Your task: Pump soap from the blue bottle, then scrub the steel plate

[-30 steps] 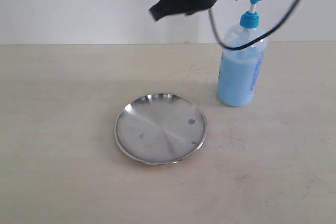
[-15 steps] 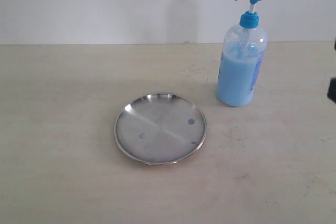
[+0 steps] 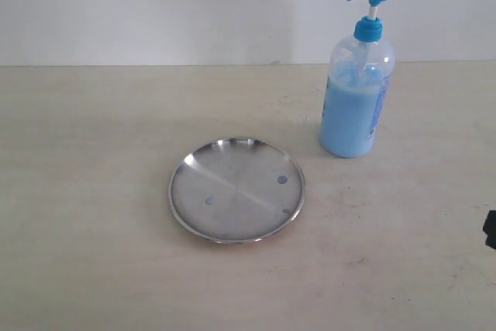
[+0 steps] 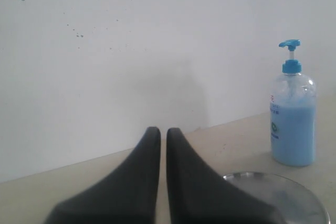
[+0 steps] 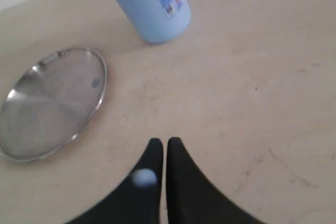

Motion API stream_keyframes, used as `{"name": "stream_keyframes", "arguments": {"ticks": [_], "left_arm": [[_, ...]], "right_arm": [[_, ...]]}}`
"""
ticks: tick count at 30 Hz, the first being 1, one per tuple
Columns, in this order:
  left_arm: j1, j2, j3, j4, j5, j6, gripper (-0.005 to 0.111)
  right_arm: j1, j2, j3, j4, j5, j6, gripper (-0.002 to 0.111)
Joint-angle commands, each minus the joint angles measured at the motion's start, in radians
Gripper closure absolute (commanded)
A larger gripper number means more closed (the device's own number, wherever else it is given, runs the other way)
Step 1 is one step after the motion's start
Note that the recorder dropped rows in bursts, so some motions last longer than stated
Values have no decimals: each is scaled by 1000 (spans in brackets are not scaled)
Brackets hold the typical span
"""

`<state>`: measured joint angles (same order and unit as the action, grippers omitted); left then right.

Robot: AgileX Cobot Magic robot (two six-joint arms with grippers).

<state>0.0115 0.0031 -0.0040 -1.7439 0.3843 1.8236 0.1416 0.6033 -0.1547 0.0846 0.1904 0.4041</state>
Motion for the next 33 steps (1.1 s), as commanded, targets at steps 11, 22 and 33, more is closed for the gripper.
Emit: {"name": "stream_keyframes", "arguments": {"ticks": [11, 22, 33], "left_arm": [[-4, -3, 4, 0, 7, 2, 103], [-4, -3, 4, 0, 8, 2, 103], [-4, -3, 4, 0, 8, 2, 103]], "right_arm": [[-140, -460, 3, -77, 233, -48, 109], [-240, -603, 96, -160, 230, -241, 109], [-240, -603, 155, -117, 155, -339, 109]]}}
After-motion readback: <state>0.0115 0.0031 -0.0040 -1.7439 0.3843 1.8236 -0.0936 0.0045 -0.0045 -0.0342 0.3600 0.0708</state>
